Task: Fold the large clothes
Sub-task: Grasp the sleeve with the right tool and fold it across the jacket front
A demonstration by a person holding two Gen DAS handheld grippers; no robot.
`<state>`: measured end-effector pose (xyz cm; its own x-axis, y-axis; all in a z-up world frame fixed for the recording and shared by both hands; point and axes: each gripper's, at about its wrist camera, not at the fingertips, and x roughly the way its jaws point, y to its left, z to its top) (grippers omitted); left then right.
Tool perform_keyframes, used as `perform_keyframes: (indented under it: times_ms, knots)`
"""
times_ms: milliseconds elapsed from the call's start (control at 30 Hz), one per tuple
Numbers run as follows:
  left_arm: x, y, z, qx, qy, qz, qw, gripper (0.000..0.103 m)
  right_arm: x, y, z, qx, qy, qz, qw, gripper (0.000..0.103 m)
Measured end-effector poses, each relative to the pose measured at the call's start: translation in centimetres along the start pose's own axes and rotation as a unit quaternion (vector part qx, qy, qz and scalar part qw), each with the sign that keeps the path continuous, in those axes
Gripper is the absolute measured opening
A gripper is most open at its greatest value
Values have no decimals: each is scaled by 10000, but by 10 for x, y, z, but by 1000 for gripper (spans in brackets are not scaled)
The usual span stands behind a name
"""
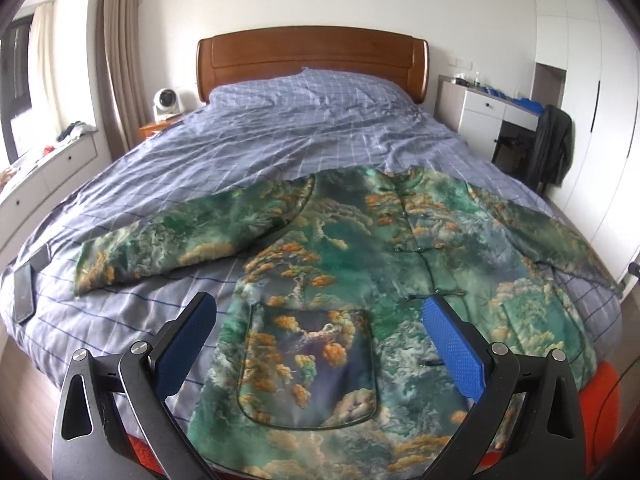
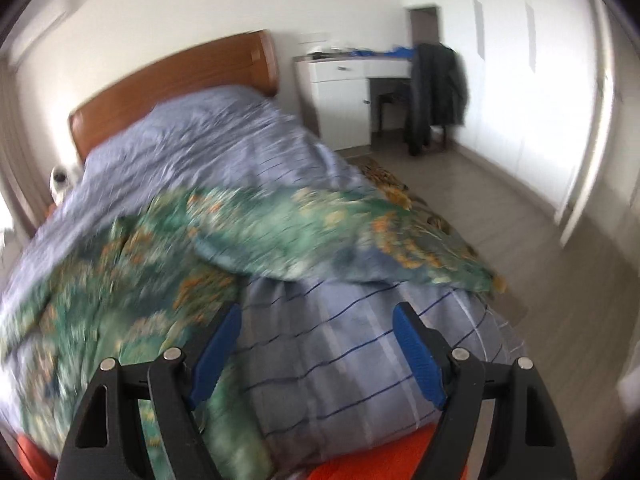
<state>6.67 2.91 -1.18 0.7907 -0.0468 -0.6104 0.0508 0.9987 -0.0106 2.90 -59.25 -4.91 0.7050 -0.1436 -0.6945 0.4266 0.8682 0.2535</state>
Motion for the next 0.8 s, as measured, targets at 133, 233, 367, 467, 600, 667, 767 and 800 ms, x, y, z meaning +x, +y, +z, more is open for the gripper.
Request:
perform_keyframes:
  times_ms: [133, 233, 367, 467, 600, 667, 767, 800]
  knots:
    - [-2, -6, -2, 94, 17, 32, 9999, 103, 53, -79, 11, 1759, 471, 607, 9814, 80]
    - [-1, -7, -2, 99, 80, 4, 9999, 103, 94, -115, 4, 2723, 645, 729, 9573, 80]
    - [-2, -6, -1, 89, 84, 33, 9999, 103, 129, -144, -5, 3694, 370, 701, 9259, 79]
    - [-5, -2, -2, 55, 46, 95, 9999, 103, 138, -153, -5, 4128, 22, 570, 9090, 67]
    - [-4, 5, -6, -9, 104, 178, 9998, 103, 134, -136, 14, 3640, -275, -67, 9310, 22]
    - [-3, 8, -8, -36, 149, 221, 9996, 103, 112, -102, 34, 2824, -668, -177, 9568, 15]
    - [1, 12, -12, -65, 213, 261, 9994, 103, 70, -23, 61, 997, -1216, -93, 9875, 13]
    - [4, 13, -13, -72, 246, 281, 9993, 103, 58, 5, 65, 413, -1368, -46, 9897, 13]
